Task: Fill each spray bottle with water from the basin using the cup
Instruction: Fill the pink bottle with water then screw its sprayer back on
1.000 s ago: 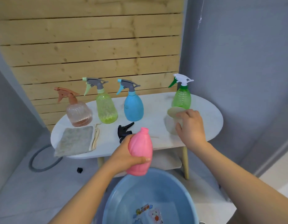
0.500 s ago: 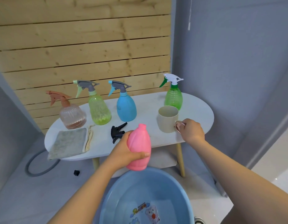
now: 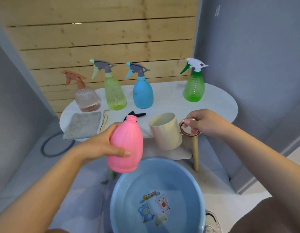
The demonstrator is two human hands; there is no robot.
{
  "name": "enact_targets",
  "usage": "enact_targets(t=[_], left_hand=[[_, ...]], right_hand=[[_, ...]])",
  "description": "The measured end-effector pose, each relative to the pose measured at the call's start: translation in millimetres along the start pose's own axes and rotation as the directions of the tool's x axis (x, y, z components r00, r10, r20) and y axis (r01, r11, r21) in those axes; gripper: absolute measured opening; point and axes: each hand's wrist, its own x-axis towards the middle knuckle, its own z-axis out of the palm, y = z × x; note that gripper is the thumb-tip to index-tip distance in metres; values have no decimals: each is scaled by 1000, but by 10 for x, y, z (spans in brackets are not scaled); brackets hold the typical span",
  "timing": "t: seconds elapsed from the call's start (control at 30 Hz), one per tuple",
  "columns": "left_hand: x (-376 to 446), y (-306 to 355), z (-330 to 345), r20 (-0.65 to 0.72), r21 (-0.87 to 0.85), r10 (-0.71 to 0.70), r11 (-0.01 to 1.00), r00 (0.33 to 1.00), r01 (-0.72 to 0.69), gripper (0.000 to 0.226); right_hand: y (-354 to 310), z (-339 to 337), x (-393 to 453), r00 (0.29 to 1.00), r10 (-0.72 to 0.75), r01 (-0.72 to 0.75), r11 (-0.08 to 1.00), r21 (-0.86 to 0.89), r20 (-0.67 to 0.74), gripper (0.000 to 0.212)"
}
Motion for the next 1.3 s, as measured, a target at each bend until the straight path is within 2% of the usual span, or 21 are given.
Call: enact_targets(t=[0.13,0.3,0.43,0.5,0.6,0.8,0.9,1.0,1.2,1.3], left_hand=[[-66,-287,-98,138,78,-96,993,986,85,90],[4,-819,-26,189,86,-190,981,963,176,88],[80,-1270,87,216,143,-256,963,942,229,98],[128,-1494,155,204,156,-282,955,937,254,103],[199,-1743,305,125,138,-267,958,956,250,96],[365,-2307,713,-116,31,-262,963,958,267,92],[418,-2469,930,-225,-33,-248,969,942,247,87],[447,-2641,1091,-305,-21,-229,972,925,234,86],[443,-2843,1255,-370,21,-230,967,900,256,98],[461,-2893,1307,-348,69,-261,951,901,302,106]], right_hand=[[-12,235,27,972,-40,82,981,-174,230,18],[137,779,193,898,2,155,934,-321,439,21],[309,1223,348,846,14,257,865,-431,533,20],[474,1441,442,825,24,282,848,-448,564,27],[676,1636,497,815,39,283,844,-456,578,33],[1203,2172,538,863,19,251,851,-462,504,34],[1416,2470,476,892,-71,349,736,-580,447,25],[1658,2701,443,886,-159,438,598,-672,435,20],[1976,2884,420,823,-233,562,476,-677,519,10],[2073,2975,394,782,-170,597,480,-643,599,20]])
